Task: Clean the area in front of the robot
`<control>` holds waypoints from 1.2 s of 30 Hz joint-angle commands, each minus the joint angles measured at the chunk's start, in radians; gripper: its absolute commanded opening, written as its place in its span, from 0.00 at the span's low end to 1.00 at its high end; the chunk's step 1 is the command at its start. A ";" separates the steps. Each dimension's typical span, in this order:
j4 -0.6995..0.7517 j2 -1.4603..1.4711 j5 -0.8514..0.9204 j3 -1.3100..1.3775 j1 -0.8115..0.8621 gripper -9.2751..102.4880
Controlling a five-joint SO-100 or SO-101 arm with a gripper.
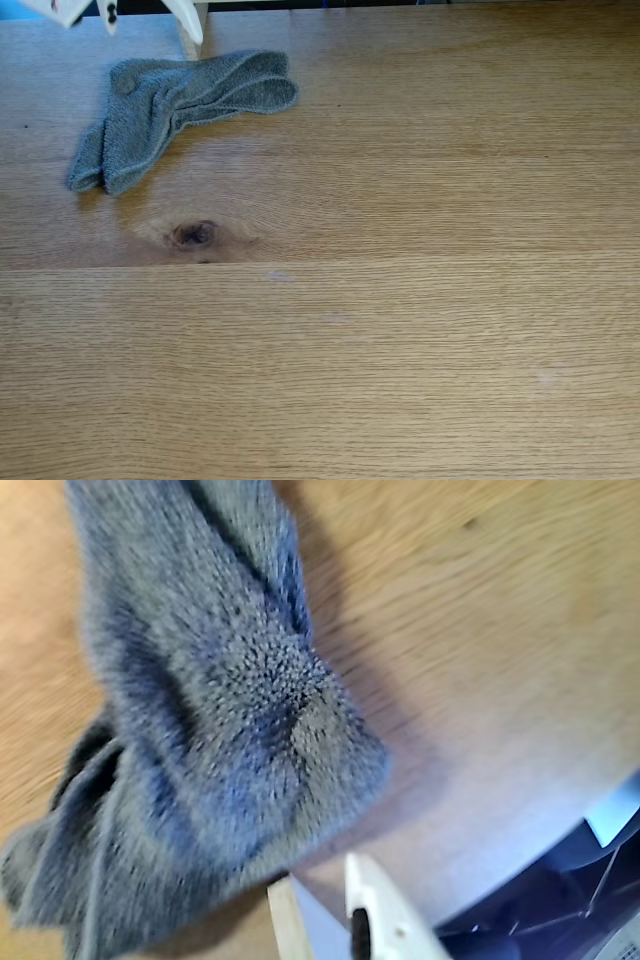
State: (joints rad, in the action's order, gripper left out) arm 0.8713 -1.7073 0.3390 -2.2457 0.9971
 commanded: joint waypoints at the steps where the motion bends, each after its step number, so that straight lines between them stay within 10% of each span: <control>1: -0.184 0.187 0.049 0.061 0.014 0.57; 14: -0.506 0.529 0.164 0.072 0.043 0.52; 28: -0.538 0.571 0.183 0.060 0.021 0.09; 36: -0.522 0.462 0.120 0.060 -0.035 0.08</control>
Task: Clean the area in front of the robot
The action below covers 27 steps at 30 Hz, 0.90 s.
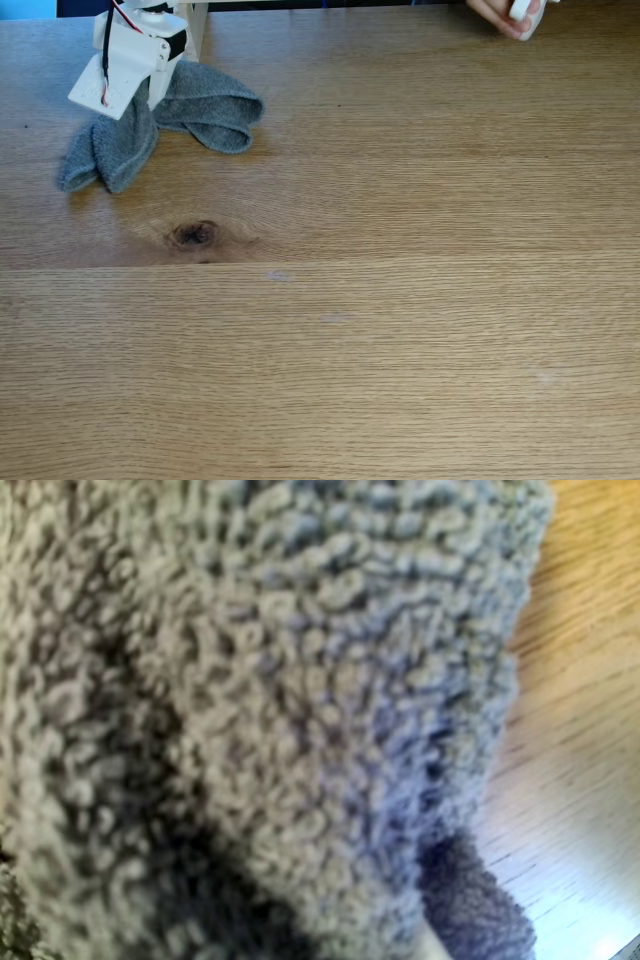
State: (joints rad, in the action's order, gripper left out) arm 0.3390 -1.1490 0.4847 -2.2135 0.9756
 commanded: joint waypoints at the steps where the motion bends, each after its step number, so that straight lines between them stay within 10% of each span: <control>1: 0.014 -0.126 -0.038 0.028 -0.028 0.08; 27: 0.351 -0.785 -0.310 0.044 -0.767 0.08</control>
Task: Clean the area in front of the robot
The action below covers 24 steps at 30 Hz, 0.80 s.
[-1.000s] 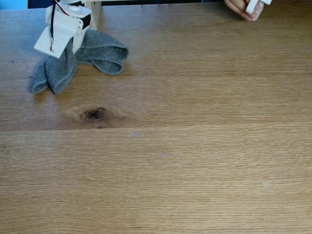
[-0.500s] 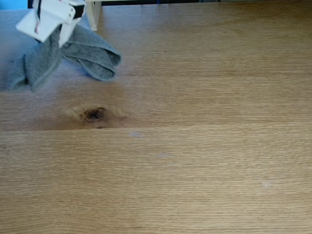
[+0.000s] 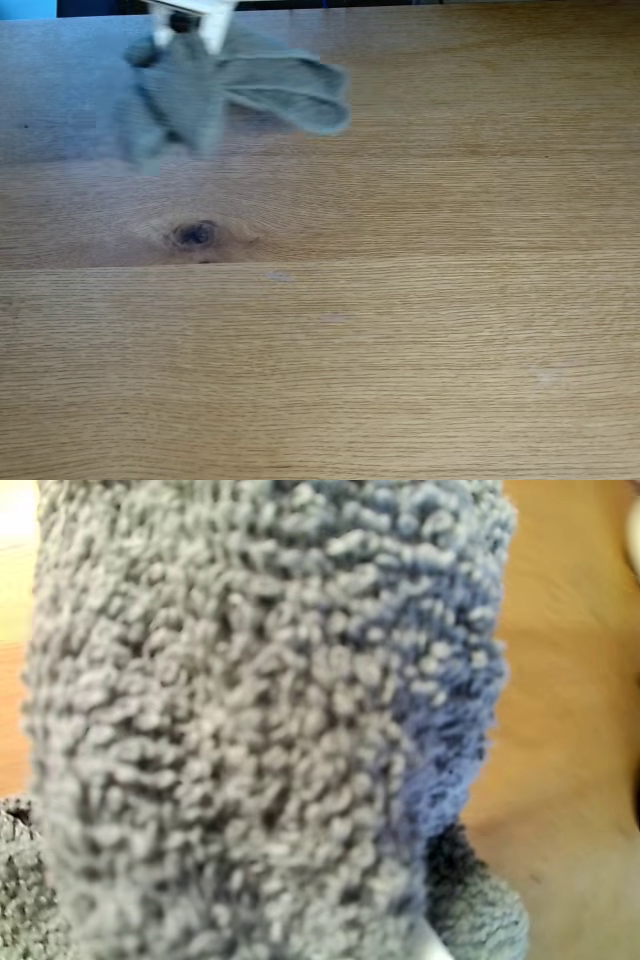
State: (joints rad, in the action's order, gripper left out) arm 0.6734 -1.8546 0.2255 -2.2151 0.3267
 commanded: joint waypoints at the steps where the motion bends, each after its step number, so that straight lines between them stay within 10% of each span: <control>1: 0.012 -0.064 -0.069 0.046 -0.150 0.08; 24: -0.140 0.934 -0.178 0.931 -0.408 0.08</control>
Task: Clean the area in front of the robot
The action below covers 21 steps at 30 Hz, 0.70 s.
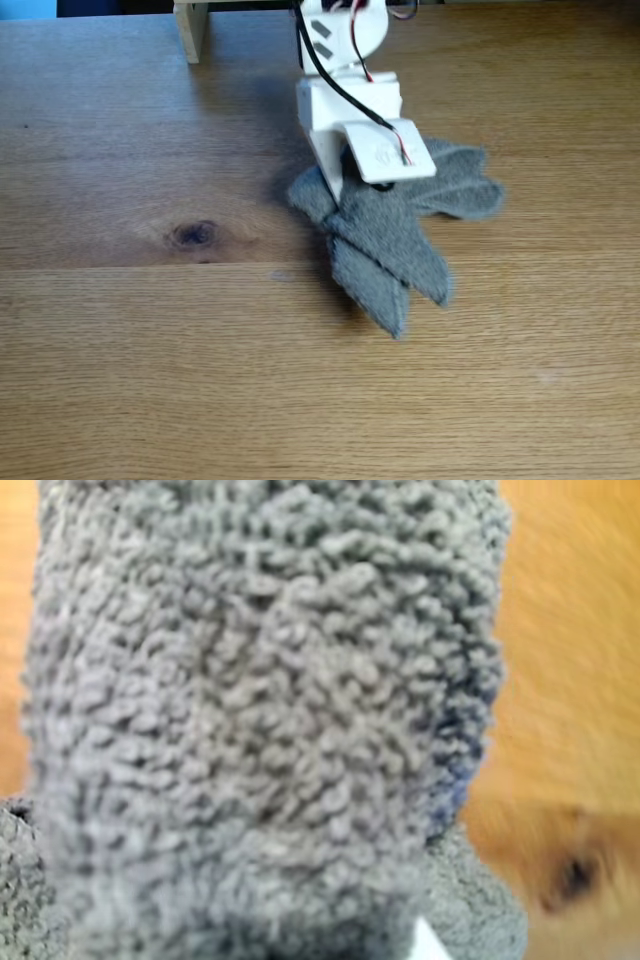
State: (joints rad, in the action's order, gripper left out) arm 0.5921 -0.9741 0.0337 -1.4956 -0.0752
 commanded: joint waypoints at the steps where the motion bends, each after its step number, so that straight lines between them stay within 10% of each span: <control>1: -0.092 0.098 0.029 0.239 -0.006 0.08; 12: -0.434 0.508 0.272 0.457 0.071 0.08; 21: -0.264 0.531 0.270 0.495 0.261 0.08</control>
State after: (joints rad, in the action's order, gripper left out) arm 0.2592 -0.4034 0.3145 -1.0431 0.0522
